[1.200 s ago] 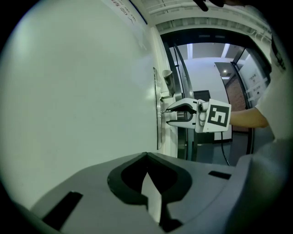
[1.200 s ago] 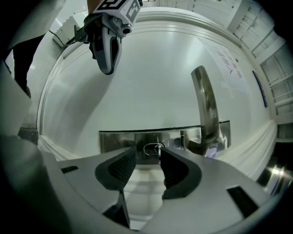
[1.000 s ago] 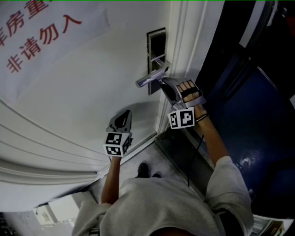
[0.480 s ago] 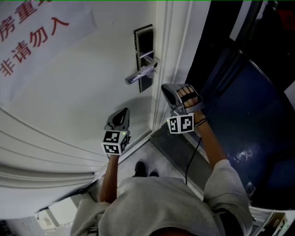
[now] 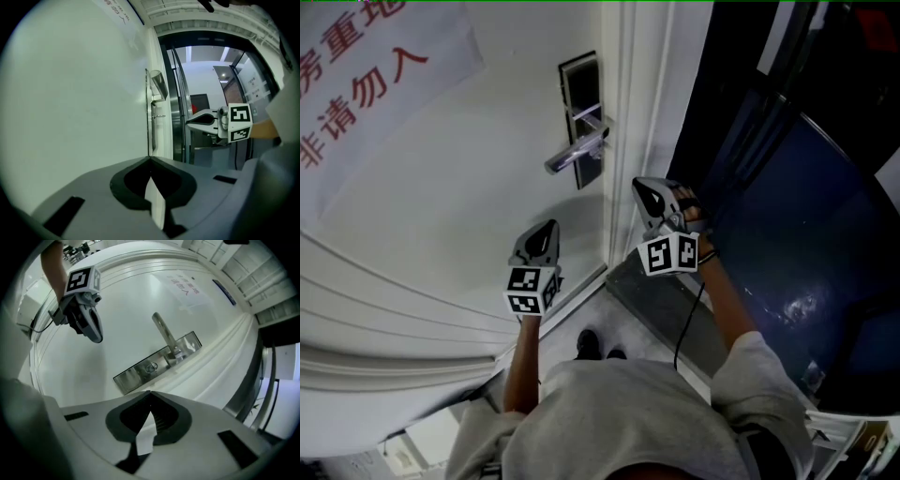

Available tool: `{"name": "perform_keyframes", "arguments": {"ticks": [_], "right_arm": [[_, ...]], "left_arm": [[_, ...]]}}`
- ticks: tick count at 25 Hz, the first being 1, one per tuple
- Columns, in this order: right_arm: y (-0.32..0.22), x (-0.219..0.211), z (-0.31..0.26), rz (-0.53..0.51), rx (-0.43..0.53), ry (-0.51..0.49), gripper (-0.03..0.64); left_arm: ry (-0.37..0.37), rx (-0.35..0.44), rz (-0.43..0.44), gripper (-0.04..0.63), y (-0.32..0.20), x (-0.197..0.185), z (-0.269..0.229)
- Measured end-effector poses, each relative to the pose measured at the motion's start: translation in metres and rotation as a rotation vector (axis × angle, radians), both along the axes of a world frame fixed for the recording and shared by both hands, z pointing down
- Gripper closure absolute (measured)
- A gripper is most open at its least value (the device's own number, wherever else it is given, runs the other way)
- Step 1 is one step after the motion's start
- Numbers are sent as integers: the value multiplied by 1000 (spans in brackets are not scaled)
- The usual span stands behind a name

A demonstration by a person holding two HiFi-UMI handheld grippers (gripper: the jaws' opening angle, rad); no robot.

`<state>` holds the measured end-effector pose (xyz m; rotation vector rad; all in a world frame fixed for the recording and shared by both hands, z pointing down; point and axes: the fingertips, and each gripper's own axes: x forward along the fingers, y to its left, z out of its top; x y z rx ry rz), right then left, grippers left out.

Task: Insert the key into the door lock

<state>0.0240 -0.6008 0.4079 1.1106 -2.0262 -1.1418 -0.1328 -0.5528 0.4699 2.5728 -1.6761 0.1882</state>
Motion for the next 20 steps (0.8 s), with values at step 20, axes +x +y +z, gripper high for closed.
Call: {"name": "perform_keyframes", "arguments": {"ticks": [20], "right_arm": [[38,126,40,332,-318,-750,594]], "left_arm": [[10,-9,77,578,-19,29,2]]}}
